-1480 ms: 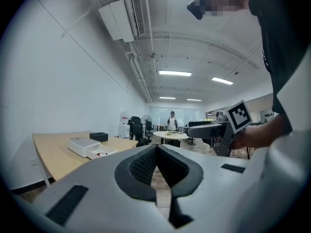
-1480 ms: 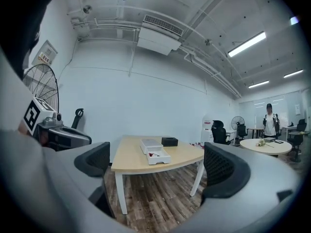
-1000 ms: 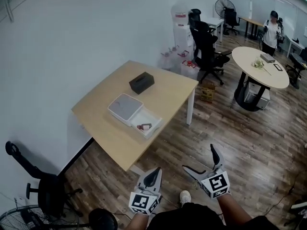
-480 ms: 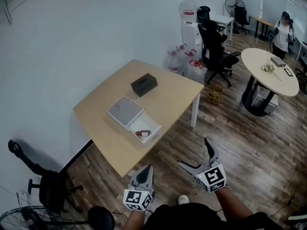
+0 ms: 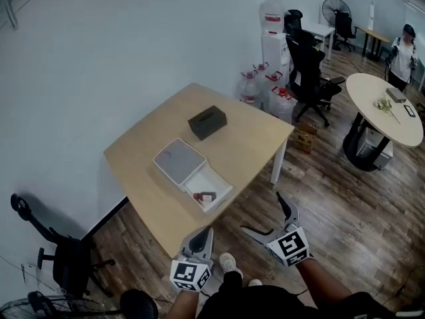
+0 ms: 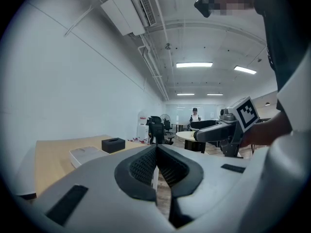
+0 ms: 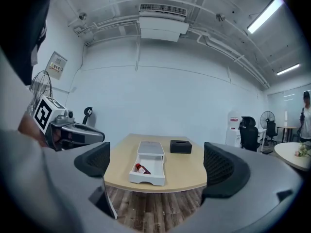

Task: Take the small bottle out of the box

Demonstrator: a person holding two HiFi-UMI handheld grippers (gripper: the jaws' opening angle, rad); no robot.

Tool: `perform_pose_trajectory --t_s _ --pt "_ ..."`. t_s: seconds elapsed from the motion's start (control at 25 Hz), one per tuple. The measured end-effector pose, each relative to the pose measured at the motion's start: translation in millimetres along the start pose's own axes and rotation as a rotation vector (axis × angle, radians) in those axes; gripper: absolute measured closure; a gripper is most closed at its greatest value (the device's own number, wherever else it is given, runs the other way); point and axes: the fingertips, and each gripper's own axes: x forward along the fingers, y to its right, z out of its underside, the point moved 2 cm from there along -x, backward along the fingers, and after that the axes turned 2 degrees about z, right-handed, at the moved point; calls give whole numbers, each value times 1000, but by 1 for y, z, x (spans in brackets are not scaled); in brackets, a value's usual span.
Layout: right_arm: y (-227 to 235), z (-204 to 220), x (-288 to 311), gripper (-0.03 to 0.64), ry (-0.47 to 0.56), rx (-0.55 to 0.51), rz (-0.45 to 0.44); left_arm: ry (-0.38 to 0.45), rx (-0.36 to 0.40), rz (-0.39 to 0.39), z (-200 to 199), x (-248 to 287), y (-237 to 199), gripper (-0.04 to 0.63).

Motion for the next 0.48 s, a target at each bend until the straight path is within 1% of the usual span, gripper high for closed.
perform_pose_trajectory --t_s 0.12,0.28,0.48 --pt "2 -2 28 31 -7 -6 -18 4 -30 -7 0 13 -26 580" --pt "4 -8 72 31 -5 -26 -33 7 -19 -18 -1 28 -63 580" --pt "9 -6 126 31 -30 -16 -56 25 -34 -36 -5 44 -108 580"
